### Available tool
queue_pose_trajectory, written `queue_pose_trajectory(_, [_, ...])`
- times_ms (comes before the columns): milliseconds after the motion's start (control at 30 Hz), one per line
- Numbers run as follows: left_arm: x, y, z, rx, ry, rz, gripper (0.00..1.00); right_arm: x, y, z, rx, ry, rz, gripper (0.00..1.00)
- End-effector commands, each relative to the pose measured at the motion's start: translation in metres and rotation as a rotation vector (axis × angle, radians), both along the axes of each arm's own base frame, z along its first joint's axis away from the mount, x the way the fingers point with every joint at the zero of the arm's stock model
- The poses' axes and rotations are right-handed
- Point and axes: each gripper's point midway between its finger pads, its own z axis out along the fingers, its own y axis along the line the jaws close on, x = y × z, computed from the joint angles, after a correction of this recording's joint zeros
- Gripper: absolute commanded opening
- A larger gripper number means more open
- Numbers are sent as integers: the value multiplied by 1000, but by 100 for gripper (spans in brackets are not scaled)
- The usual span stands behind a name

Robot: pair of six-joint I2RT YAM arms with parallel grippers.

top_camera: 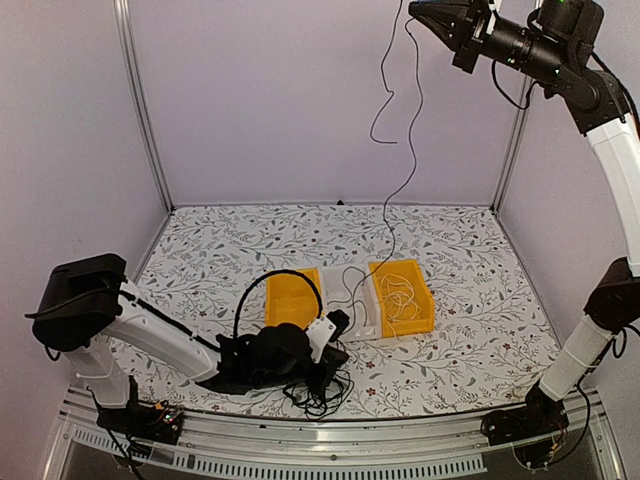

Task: Untangle the cables

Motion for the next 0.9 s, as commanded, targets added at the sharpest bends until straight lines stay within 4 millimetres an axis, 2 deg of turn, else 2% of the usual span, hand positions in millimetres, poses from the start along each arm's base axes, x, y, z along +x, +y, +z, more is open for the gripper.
queue_pose_trajectory(0, [19,34,12,-48,58,193,0,9,-8,19,52,-46,-65,0])
queue_pose_trajectory(267, [27,108,27,-183,64,447,0,18,-28,31,72,-97,-195,0])
queue_pose_trajectory(533, [23,184,32,-370,83,650,0,20,-34,24,63,-77,-221,0])
queue_pose_trajectory(633, [18,200,34,-418,97,679,0,19,-33,22,59,-67,-214,0])
queue_pose_trajectory(733, [15,205,38,-428,83,671,0,20,-29,16,46,-55,-191,0])
queue_pose_trajectory(867, [13,234,26,-456,121,796,0,23,-30,18,61,-52,-210,0])
